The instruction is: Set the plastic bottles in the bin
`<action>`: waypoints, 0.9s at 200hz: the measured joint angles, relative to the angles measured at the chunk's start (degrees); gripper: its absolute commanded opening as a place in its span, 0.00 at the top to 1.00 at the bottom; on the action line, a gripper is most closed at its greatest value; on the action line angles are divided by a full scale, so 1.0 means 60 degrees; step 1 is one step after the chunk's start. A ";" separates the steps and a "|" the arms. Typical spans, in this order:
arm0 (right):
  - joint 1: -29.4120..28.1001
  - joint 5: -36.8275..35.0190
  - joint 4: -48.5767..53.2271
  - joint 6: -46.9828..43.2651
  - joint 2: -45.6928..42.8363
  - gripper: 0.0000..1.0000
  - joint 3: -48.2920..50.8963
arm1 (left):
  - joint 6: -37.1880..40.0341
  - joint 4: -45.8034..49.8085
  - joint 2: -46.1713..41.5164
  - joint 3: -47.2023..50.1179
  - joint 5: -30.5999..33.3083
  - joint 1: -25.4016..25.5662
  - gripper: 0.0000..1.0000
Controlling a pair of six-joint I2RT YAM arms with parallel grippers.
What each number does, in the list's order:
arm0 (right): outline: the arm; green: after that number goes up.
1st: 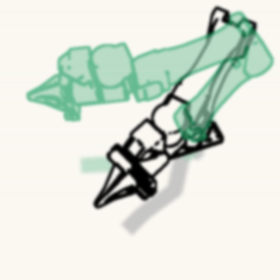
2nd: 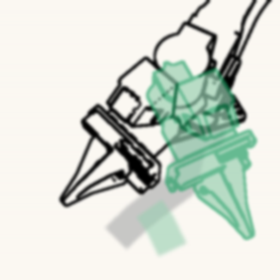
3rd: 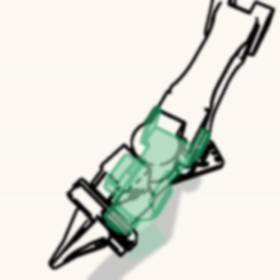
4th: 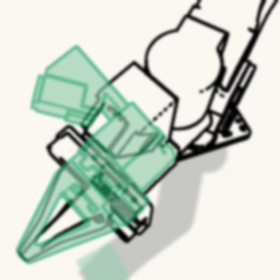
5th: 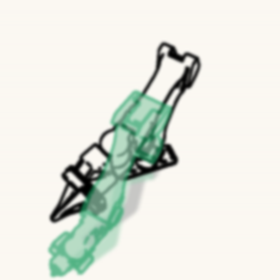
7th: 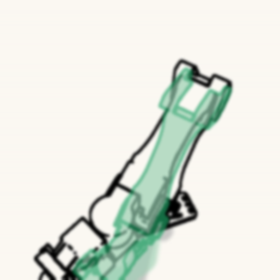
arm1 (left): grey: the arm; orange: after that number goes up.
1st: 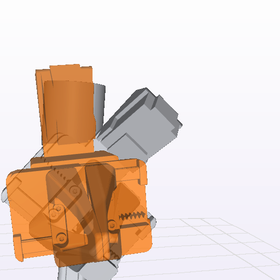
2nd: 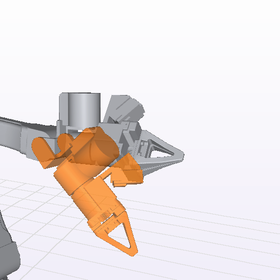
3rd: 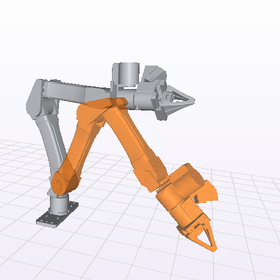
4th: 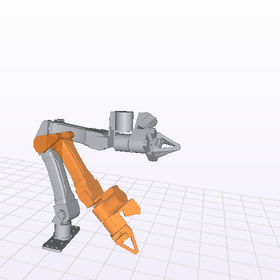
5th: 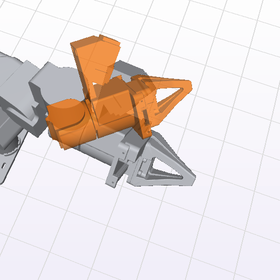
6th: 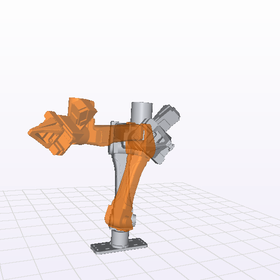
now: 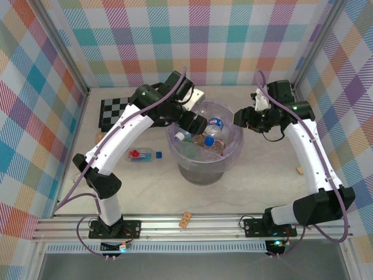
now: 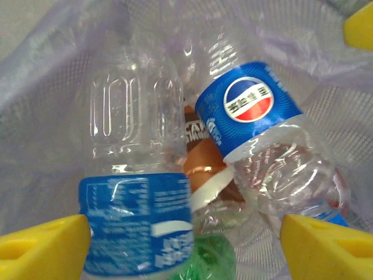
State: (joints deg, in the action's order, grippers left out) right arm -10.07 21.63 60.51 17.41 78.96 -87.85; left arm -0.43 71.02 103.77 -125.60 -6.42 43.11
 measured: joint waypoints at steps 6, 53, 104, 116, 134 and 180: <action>0.0000 0.0011 0.0000 0.0000 0.0007 0.48 0.0000 | -0.0007 -0.0135 -0.0058 0.0051 0.0007 0.0000 0.28; 0.0000 0.0022 0.0004 0.0004 0.0015 0.48 -0.0022 | -0.0015 -0.0787 -0.0164 0.0226 0.0226 0.0000 0.47; 0.0000 0.0025 -0.0004 0.0004 0.0015 0.48 -0.0055 | -0.0248 -0.1504 -0.0160 0.1632 0.0146 0.0000 0.54; 0.0000 0.0025 0.0004 0.0007 0.0015 0.48 -0.0055 | -0.0324 -0.1654 -0.0160 0.2000 0.0142 0.0000 0.54; 0.0000 0.0025 0.0000 0.0007 0.0015 0.48 -0.0055 | -0.0466 -0.1931 -0.0160 0.2546 0.0135 0.0000 0.54; 0.0000 0.0029 0.0000 0.0007 0.0015 0.48 -0.0055 | -0.0754 -0.2637 -0.0423 0.3391 0.0076 0.0000 0.55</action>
State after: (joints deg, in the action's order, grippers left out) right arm -10.07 21.80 60.51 17.45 79.05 -88.18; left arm -4.95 55.20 101.23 -105.25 -5.96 43.11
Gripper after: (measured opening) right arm 0.518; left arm 0.448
